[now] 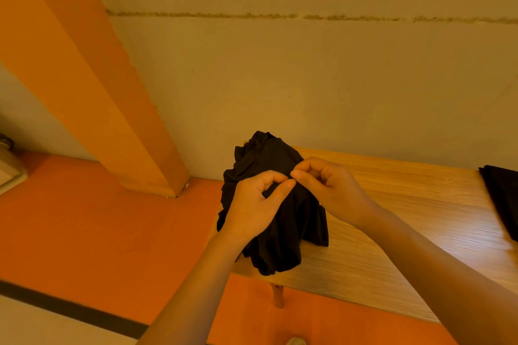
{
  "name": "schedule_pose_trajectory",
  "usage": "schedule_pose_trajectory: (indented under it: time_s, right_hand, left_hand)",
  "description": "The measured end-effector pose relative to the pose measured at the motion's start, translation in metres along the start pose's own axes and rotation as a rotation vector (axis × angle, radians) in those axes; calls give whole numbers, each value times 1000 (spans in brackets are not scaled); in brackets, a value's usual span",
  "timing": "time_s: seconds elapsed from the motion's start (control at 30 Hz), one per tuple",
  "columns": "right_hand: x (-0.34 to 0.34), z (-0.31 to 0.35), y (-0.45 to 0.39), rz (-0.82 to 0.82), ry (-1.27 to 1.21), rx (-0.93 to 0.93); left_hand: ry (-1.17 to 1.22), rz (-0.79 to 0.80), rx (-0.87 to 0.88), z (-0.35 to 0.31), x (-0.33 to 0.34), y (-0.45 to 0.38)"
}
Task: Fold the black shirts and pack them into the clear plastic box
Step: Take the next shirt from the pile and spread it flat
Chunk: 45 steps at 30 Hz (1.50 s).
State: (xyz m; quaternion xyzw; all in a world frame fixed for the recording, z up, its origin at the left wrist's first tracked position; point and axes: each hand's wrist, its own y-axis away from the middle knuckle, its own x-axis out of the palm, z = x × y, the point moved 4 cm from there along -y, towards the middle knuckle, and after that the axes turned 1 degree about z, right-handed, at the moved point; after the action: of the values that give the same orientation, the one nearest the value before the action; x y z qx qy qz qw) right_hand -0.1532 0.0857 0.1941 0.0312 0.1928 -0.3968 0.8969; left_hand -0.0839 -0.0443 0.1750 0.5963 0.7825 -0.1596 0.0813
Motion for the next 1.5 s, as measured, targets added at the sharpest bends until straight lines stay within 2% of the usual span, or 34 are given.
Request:
schedule_pose_trajectory:
  time_s: [0.27,0.53,0.77,0.83,1.0,1.1,1.23,1.37,1.5]
  right_hand:
    - [-6,-8,-3,31,-72,65]
    - [-8,-11,-9,42,54,97]
    - [-13,-7,-15,48,107,85]
    - [-14,-6,-16,68,107,95]
    - [-29,-2,-19,86,116,116]
    - [-49,-1,-26,116,122,149]
    - [-80,5,-47,117,178,137]
    - [-124,20,-72,7,251,54]
    - [-188,41,-95,-87,311,11]
  left_hand:
    - [-4,37,-17,8,-5,-1]
    - [-71,18,-39,13,-16,-4]
    - [-306,279,-220,20,-20,-9]
    - [-297,281,-183,15,-20,-13]
    - [-334,74,-168,-7,-32,-33]
    - [-392,106,-160,-29,-34,-54]
    - [-452,224,-114,-65,-17,-96]
    - [-512,310,-16,-102,14,-145]
    - [-601,268,94,-154,43,-195]
